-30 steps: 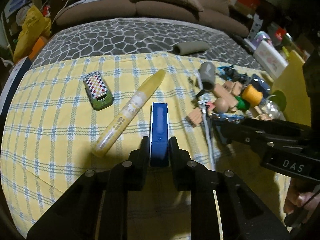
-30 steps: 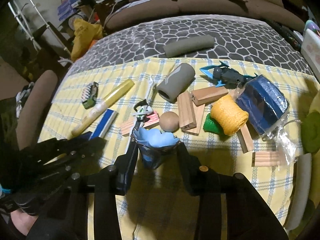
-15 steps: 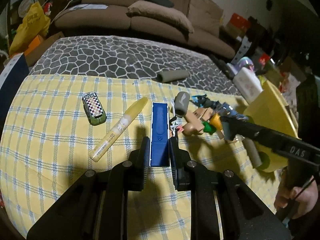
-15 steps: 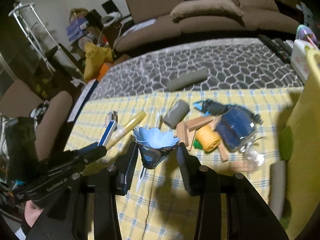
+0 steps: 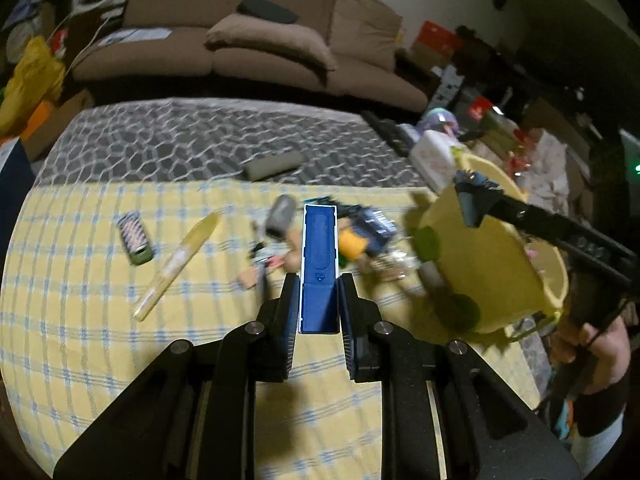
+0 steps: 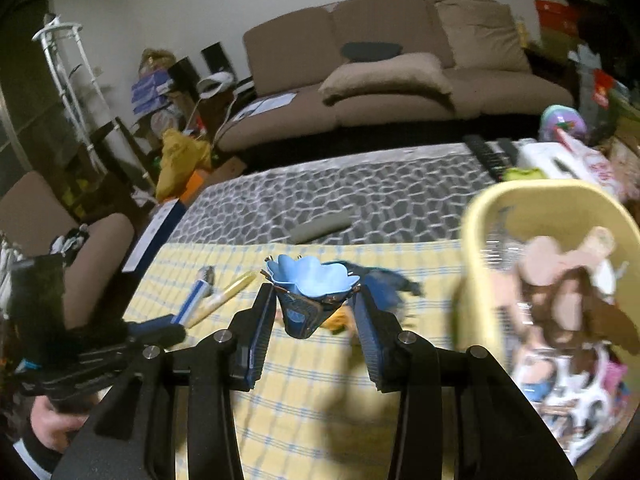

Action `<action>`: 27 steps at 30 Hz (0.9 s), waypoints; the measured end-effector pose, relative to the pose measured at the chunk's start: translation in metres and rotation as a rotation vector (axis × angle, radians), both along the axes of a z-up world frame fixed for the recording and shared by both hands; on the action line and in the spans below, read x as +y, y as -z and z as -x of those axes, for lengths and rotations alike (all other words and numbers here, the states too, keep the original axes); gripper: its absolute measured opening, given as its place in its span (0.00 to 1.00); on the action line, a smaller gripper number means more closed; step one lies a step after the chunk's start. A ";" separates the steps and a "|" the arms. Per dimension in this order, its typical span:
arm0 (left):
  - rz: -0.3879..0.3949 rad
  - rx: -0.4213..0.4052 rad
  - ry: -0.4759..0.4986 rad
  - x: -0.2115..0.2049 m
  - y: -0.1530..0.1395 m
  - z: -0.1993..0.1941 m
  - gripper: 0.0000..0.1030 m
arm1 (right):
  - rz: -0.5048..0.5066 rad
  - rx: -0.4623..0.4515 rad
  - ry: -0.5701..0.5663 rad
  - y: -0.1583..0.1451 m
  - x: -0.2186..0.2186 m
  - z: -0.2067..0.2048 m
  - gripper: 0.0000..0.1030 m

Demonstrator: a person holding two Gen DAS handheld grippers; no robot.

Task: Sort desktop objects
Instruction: 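Carry the blue case and flower cup into the yellow basket and open both grippers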

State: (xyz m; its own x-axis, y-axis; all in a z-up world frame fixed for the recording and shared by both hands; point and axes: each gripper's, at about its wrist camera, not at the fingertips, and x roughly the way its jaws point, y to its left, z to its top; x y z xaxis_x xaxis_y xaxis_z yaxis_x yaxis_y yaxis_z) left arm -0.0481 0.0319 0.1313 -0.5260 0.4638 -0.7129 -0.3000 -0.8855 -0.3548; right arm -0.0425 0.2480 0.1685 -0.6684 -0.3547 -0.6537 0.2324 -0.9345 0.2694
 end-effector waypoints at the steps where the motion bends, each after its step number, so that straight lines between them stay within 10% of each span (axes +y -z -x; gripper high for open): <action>1: 0.000 0.010 0.013 0.009 -0.006 -0.001 0.17 | 0.003 0.005 0.021 -0.002 0.011 -0.002 0.39; 27: -0.017 0.037 0.332 0.245 -0.050 -0.020 0.17 | -0.076 0.011 0.328 -0.011 0.184 -0.051 0.39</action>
